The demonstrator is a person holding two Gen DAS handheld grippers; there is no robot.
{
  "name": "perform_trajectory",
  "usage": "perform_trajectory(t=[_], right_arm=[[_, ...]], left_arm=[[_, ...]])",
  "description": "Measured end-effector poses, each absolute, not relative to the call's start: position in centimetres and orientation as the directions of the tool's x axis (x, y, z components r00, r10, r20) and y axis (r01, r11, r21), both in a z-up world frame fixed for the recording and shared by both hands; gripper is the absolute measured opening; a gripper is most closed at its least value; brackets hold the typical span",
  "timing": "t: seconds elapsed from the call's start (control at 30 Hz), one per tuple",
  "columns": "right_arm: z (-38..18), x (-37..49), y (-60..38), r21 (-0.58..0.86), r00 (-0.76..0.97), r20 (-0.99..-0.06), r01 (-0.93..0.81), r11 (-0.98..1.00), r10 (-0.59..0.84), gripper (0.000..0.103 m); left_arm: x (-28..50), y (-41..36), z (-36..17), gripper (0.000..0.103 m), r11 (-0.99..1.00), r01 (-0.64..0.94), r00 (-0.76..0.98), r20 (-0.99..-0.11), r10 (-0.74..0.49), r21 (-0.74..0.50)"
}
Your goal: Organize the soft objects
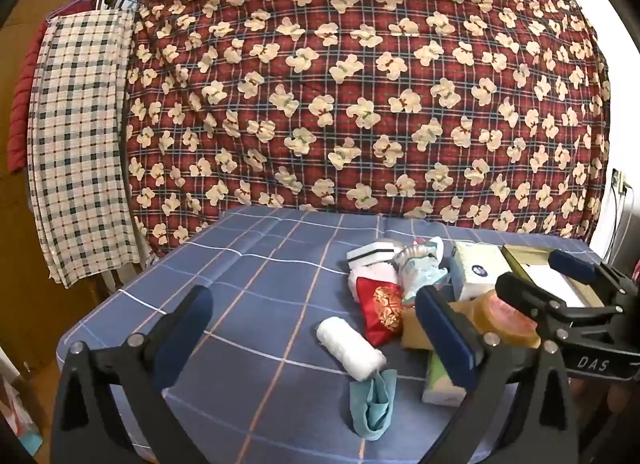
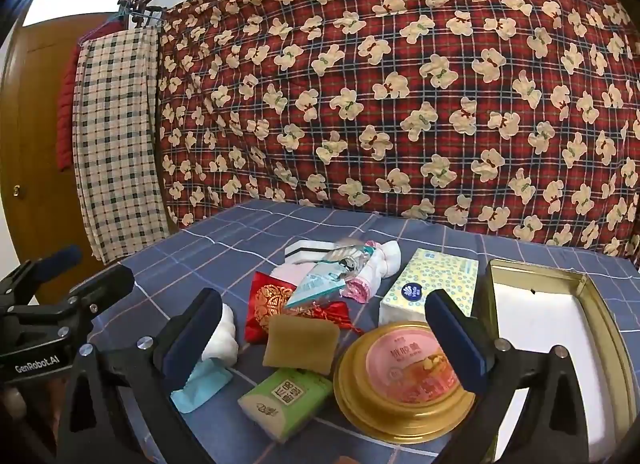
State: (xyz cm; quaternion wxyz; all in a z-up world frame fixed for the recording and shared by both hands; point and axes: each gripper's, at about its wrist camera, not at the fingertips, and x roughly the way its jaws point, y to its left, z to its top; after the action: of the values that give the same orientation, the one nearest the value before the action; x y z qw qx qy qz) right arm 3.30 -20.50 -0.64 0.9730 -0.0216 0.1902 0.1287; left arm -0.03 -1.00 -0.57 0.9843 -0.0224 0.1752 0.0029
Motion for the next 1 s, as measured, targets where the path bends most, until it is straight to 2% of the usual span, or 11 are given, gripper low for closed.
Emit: perform_trajectory(t=[1.0], right_arm=[[-0.87,3.16,-20.79,0.013,0.894,-0.377,-0.256,0.966,0.242,0.103]], left_arm=[[0.02,-1.36,-0.64,0.102,0.999,-0.01,0.939,-0.345,-0.003,-0.038]])
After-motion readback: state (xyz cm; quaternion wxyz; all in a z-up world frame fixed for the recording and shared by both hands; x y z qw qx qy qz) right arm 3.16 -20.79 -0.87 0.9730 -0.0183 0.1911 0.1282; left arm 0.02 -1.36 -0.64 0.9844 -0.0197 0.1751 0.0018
